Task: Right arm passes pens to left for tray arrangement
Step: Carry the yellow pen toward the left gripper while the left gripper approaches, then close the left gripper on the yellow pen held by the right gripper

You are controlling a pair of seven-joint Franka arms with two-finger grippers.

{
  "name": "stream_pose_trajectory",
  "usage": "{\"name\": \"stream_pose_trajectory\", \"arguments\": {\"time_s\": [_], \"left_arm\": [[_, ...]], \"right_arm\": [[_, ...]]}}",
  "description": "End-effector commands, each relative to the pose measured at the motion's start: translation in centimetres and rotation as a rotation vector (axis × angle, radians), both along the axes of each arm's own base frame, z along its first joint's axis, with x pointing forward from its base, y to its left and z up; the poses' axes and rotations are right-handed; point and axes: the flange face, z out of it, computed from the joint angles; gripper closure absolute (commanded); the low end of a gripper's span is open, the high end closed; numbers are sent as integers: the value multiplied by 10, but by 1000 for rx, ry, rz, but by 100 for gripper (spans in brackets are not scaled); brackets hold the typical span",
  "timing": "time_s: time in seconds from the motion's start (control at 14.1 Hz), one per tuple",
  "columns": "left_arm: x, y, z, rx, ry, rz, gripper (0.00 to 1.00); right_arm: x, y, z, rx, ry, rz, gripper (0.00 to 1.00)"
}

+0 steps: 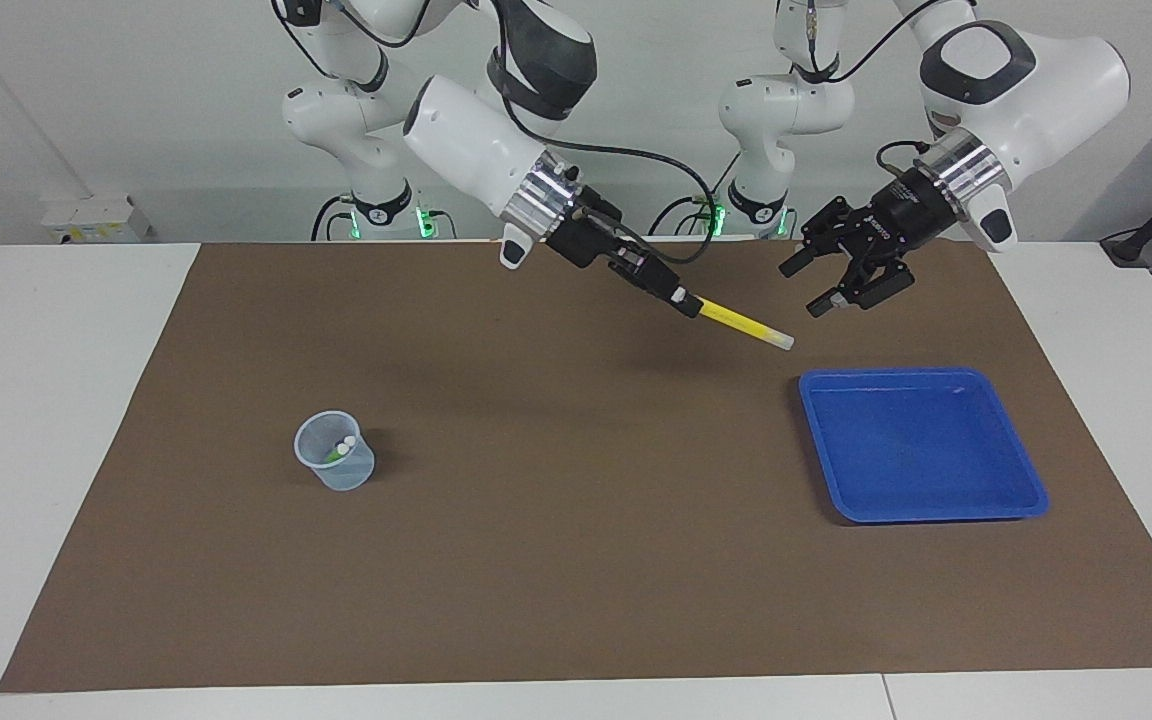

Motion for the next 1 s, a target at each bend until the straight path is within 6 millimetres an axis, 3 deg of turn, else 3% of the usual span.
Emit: {"name": "stream_pose_trajectory", "arguments": {"time_s": [0.0,0.28,0.43,0.78,0.92], "left_arm": [[-2,-22,1,-39,25,64,26],[2,-31,1,-26,-11,107,24],[3,-43,-12,12,-99,147,23],[-6,-42,-28,53,-144,83,25],[-9,-39,-26,52,-145,28,25]], "right_arm": [[-11,5,-3,1,4,-5,100],[-25,22,-7,-7,-7,6,100],[-26,23,-7,-52,-47,33,100],[-30,33,-6,-357,-241,225,100],[-30,32,-7,-390,-260,244,100]]}}
